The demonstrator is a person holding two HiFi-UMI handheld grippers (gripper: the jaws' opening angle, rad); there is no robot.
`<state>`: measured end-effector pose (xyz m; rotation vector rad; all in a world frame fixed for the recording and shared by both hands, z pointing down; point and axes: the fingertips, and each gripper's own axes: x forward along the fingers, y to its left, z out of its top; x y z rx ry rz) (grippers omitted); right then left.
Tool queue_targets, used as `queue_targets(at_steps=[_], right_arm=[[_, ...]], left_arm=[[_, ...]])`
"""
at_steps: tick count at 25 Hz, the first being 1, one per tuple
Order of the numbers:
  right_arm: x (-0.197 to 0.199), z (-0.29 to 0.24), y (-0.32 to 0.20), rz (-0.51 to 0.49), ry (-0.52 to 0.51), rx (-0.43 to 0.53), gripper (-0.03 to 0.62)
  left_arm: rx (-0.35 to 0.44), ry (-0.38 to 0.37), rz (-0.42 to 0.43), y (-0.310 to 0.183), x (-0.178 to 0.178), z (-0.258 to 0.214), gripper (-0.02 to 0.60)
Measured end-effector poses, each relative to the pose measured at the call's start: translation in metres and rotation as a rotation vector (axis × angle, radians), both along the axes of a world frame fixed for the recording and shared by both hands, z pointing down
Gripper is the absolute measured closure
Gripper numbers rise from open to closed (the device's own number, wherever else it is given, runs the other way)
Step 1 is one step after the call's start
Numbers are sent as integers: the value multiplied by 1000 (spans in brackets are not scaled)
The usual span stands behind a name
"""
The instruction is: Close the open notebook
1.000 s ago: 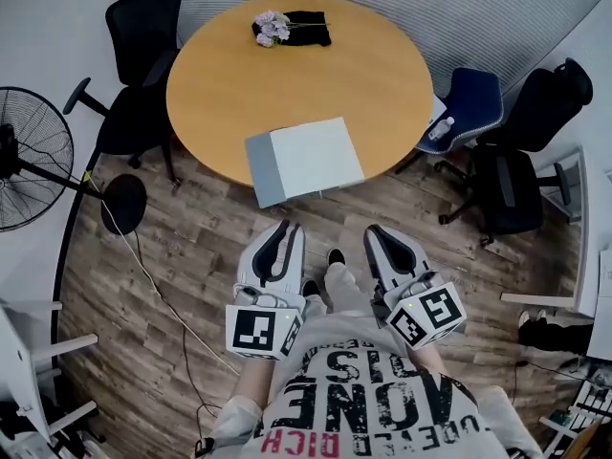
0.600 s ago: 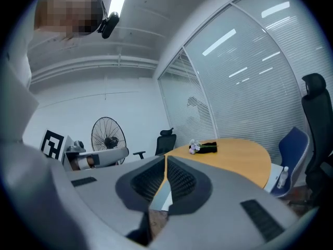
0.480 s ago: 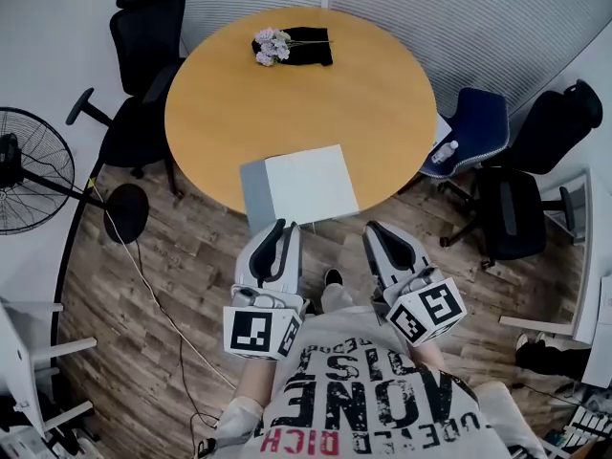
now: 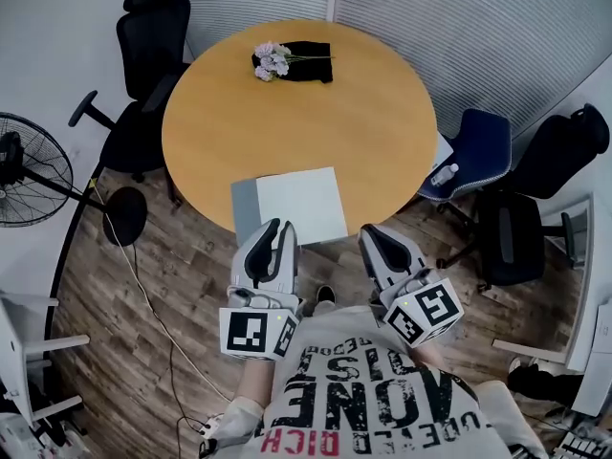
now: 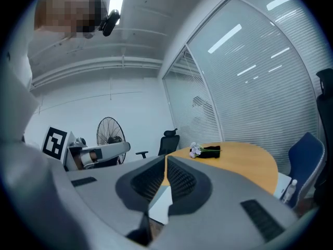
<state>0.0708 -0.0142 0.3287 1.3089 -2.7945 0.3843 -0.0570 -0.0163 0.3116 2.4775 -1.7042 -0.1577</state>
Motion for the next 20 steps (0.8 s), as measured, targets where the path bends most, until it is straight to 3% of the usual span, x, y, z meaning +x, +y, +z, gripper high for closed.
queue_targets(at_steps=[20], right_arm=[[15,12,-30,-14,-6,-26,574]], left_arm=[[-10,-9,-25,-24,7,3,512]])
